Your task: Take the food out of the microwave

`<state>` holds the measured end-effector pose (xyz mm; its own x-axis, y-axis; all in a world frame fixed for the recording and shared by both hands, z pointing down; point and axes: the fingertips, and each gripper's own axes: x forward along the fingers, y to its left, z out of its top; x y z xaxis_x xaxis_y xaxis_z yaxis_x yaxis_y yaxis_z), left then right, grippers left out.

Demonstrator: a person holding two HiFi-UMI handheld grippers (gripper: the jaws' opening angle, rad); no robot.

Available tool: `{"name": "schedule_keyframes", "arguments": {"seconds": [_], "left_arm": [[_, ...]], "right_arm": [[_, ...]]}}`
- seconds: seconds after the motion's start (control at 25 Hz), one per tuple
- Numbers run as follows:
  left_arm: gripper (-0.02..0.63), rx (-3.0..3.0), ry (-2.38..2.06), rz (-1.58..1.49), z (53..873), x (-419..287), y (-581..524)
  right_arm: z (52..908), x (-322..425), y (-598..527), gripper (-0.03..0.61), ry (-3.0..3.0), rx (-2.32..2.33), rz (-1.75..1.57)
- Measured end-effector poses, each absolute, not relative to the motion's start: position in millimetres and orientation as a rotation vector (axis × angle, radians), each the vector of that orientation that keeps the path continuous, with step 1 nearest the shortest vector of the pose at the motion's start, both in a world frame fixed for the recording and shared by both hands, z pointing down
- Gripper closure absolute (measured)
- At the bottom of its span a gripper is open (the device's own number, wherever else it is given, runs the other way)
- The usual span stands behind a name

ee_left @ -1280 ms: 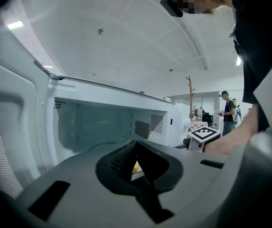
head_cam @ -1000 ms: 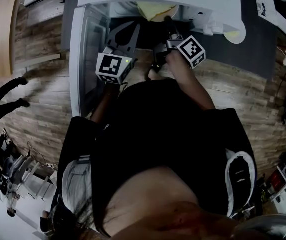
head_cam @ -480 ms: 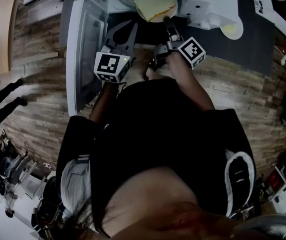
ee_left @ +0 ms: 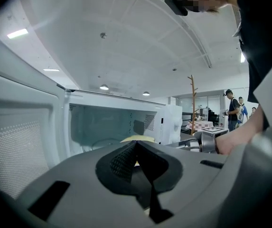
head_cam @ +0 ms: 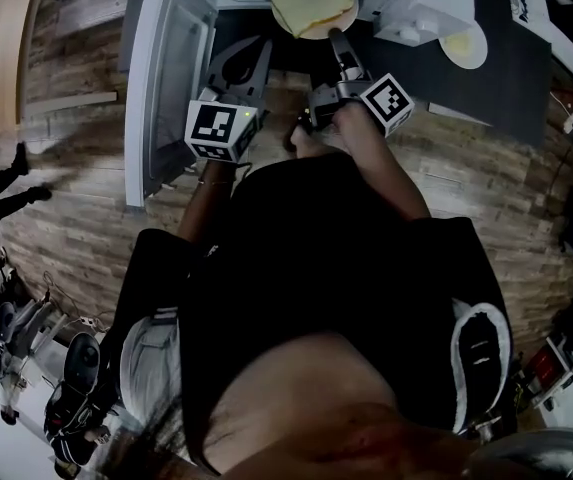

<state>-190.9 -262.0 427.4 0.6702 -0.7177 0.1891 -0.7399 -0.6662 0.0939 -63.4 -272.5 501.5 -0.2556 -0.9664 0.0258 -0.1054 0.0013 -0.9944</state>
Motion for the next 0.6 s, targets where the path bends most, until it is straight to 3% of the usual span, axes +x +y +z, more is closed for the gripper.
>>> {"name": "schedule_keyframes", "arguments": {"seconds": [0.6], "left_arm": [[0.606,2.731,-1.266,0.174,417.1,-192.4,-206.1]], "right_arm": [[478.1,-64.8,-208.6,0.574,1.518,-1.061,-1.324]]}}
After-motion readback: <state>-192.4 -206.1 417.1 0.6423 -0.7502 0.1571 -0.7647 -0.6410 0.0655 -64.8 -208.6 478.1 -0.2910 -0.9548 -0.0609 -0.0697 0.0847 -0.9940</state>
